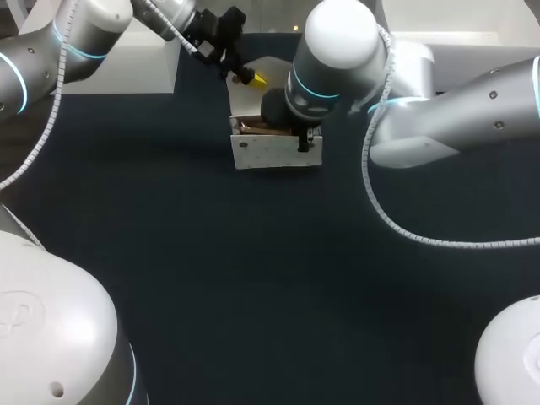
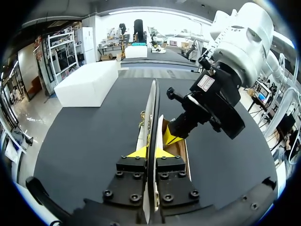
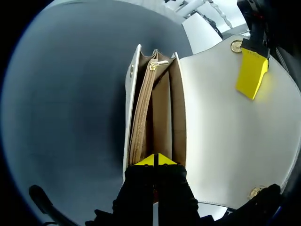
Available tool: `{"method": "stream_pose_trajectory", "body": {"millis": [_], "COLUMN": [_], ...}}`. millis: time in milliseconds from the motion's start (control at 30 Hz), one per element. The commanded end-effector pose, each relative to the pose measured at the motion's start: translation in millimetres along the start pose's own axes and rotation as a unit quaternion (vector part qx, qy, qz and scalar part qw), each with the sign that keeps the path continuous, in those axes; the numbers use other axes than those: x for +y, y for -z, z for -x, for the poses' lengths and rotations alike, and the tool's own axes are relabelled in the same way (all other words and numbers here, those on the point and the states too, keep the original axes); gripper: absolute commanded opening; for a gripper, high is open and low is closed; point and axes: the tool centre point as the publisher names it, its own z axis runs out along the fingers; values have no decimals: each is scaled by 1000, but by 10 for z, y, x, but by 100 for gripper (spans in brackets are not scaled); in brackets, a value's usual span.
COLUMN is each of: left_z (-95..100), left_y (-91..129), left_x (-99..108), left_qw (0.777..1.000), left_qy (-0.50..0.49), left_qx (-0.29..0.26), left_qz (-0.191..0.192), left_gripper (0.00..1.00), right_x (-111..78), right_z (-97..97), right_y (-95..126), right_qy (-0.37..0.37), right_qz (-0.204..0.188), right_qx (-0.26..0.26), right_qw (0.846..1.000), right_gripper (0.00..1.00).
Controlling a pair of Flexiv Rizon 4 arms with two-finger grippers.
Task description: Pick up the bag, open it, inspect its contents, close it, and place it on the opposite side
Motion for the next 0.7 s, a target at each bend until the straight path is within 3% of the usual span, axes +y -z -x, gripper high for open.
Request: {"method": "stream_pose_trajectory", "body": {"millis": [33, 333, 467, 500, 567, 700], "left_z": [60, 41, 25, 23, 19, 5], "left_y": [5, -41, -51, -51, -52, -55], "left_x": [25, 12, 5, 5, 5, 3], "left_qw": [1000, 1000, 999, 999, 999, 999], "left_qy": [3, -1, -7, -7, -8, -10], "left_qx": [14, 31, 35, 35, 37, 40], "left_qz": [-4, 2, 3, 2, 1, 1], "left_gripper": [0, 0, 0, 0, 0, 0], "right_x": [4, -13, -4, -1, 1, -2], "right_z": [-14, 29, 32, 29, 21, 5], "right_y": [-94, -133, -187, -195, -213, -245], "right_qy": [-4, -10, -9, -9, -9, -9], "right_qz": [-5, -7, -8, -7, -7, -8], "right_qx": [9, 7, 16, 18, 20, 26], "right_qw": [1000, 1000, 1000, 1000, 1000, 1000], "right_gripper": [0, 0, 50, 73, 100, 100]}}
